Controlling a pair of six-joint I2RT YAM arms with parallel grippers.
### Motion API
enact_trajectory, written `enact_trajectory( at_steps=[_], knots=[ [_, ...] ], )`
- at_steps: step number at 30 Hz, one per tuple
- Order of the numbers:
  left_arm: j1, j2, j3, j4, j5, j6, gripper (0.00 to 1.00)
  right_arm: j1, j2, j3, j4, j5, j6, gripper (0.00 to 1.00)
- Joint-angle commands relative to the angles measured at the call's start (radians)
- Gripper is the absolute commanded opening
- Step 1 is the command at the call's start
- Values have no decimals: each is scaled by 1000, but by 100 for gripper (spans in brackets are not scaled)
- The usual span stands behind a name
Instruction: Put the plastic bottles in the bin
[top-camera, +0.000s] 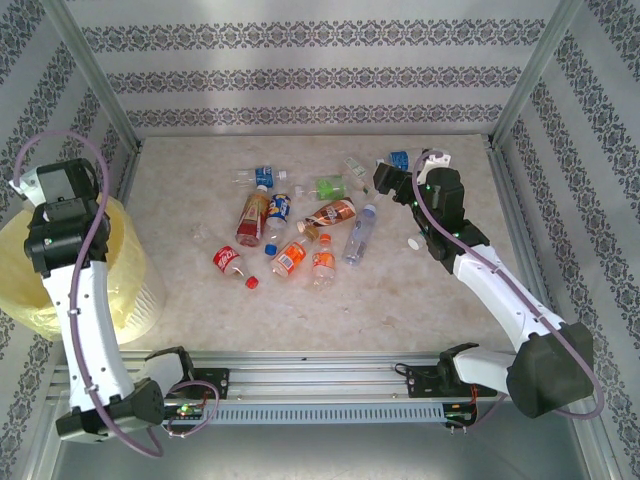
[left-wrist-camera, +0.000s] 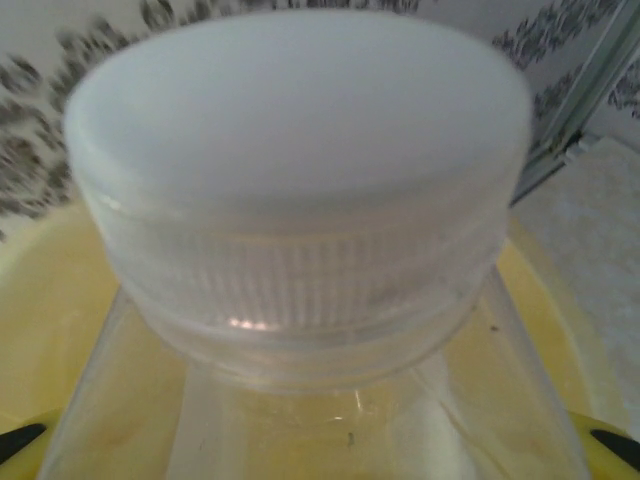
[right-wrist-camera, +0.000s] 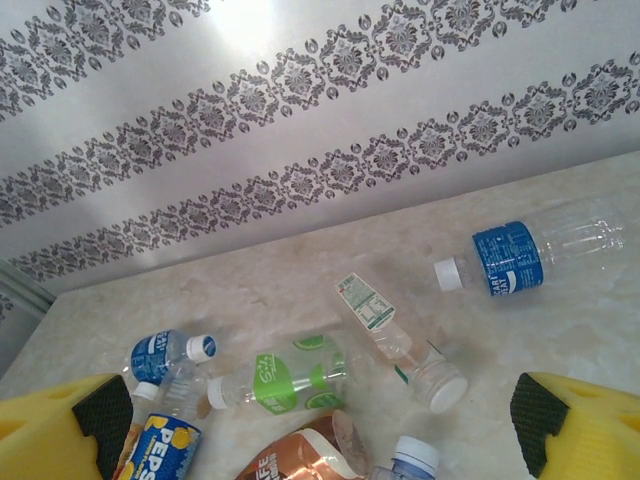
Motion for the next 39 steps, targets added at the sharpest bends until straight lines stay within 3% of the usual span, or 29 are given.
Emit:
enact_trajectory(
  at_steps=[1,11,24,29,35,39],
  knots=[
    [31,32,-24,60,173,-50,43,-1,0,35,-15,-18,-20,98],
    [56,114,-75,226,190,-110,42,-1,-7,38,-34,-8,-29,98],
    [77,197,-57,300,245,-141,40,1,-1,41,-49,-1,-38,98],
    [79,164,-103,257,188,-183,50,2,-7,32,-52,4,-33,98],
    [80,124,-164,228,161,-217,73,3,-7,43,-63,-1,-41,98],
    [81,108,-150,196,131,-213,79,3,-16,36,-67,1,-47,98]
  ],
)
